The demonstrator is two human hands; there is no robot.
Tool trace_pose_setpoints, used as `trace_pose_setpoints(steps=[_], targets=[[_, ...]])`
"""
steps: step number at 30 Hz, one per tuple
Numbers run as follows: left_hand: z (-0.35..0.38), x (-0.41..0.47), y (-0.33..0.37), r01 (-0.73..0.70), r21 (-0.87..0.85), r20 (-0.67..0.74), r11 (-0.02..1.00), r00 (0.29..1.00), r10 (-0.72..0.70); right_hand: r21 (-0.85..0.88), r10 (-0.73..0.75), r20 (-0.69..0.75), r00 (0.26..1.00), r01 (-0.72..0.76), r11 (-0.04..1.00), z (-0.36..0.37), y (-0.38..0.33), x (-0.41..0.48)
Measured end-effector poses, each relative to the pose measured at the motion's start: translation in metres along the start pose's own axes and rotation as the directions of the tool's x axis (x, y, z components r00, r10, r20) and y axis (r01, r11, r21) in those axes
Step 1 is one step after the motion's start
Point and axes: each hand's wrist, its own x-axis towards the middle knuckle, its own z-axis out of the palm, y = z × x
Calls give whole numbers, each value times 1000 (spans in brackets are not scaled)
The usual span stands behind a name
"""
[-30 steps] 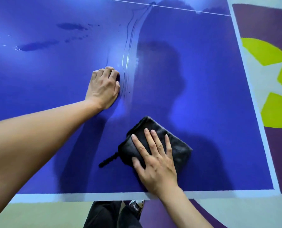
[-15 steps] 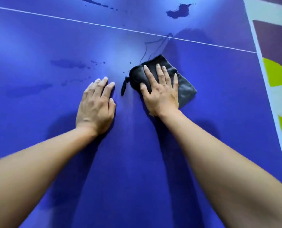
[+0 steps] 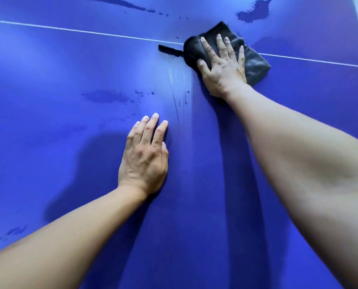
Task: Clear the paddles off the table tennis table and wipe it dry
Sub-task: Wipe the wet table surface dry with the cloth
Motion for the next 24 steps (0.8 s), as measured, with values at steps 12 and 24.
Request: trace_pose_setpoints(steps=[12,24], targets=[[-27,-64,-18,28,36,-30,999,999,-27,-6,-164,-13,986,164,986,33,-58,-208],[-79,-269,-21,164,-20,17,986,986,-163,83,-232,-91,969,239,967,70,-120,-504]])
